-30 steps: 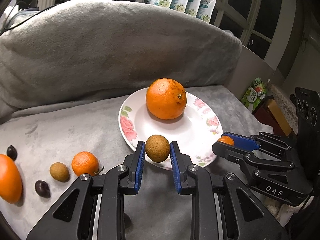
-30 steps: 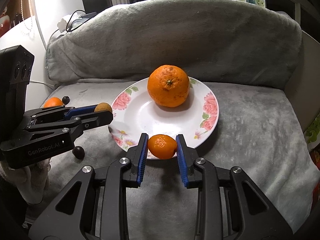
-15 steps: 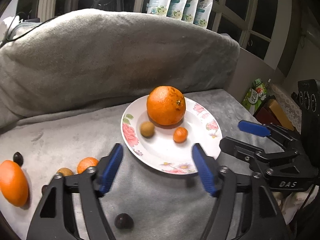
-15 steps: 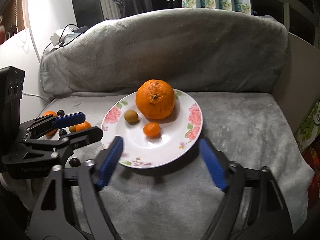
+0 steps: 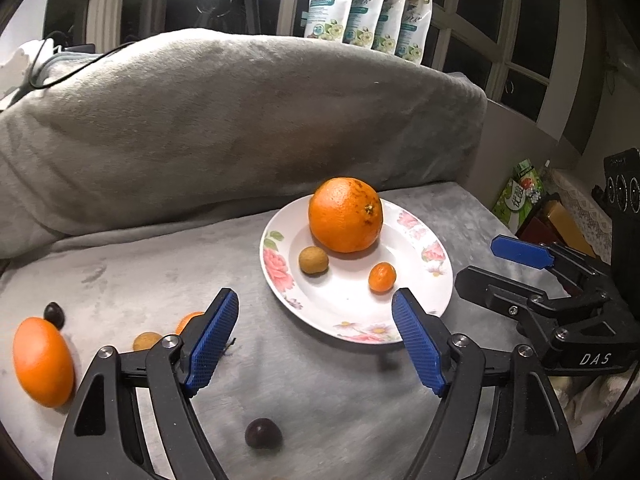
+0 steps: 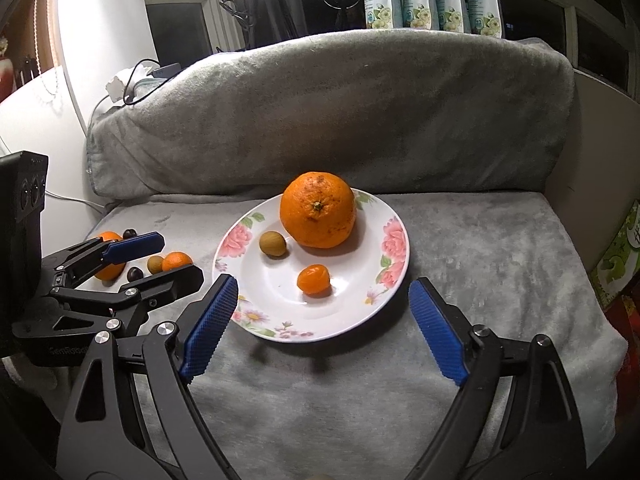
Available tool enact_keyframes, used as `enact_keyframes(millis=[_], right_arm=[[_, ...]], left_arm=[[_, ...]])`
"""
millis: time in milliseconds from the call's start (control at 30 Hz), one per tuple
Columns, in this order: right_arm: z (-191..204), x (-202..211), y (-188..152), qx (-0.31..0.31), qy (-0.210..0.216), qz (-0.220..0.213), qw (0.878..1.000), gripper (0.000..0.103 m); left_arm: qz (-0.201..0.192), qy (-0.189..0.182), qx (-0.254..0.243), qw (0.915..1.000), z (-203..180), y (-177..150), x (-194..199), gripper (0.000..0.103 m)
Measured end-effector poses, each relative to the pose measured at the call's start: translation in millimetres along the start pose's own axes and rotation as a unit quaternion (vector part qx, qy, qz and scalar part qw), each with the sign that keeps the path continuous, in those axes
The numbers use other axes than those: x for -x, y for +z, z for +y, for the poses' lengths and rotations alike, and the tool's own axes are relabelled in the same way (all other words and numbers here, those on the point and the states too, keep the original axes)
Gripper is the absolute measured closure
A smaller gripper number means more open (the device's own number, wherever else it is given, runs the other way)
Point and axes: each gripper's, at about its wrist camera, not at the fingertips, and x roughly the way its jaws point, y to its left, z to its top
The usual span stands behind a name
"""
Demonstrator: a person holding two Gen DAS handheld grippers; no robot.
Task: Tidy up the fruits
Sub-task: 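Move both tools back toward the remaining fruits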
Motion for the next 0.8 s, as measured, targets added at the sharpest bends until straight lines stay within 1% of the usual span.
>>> enact_keyframes(millis=[300,467,667,800], right_arm=[[14,7,5,0.019,0.021,-0.010,1.000,0.013],[25,8,10,0.028,0.042,-0.014,0.999,0.013],[52,7,18,0.071,0.066,-0.023,0.995,0.013],[72,4,20,0.103,0.080,-0.021,0.991,0.013]], left_arm=[[-0.012,0.012,0.013,0.9998,15,-3,17,0.024],[-0.021,0.030,0.027,0.9990,33,-9,33,0.024],[-0.028,0.061,0.051,0.9965,64,-25,59,0.024],[-0.030,0.081,0.068,0.9939,82,-37,75,0.024]])
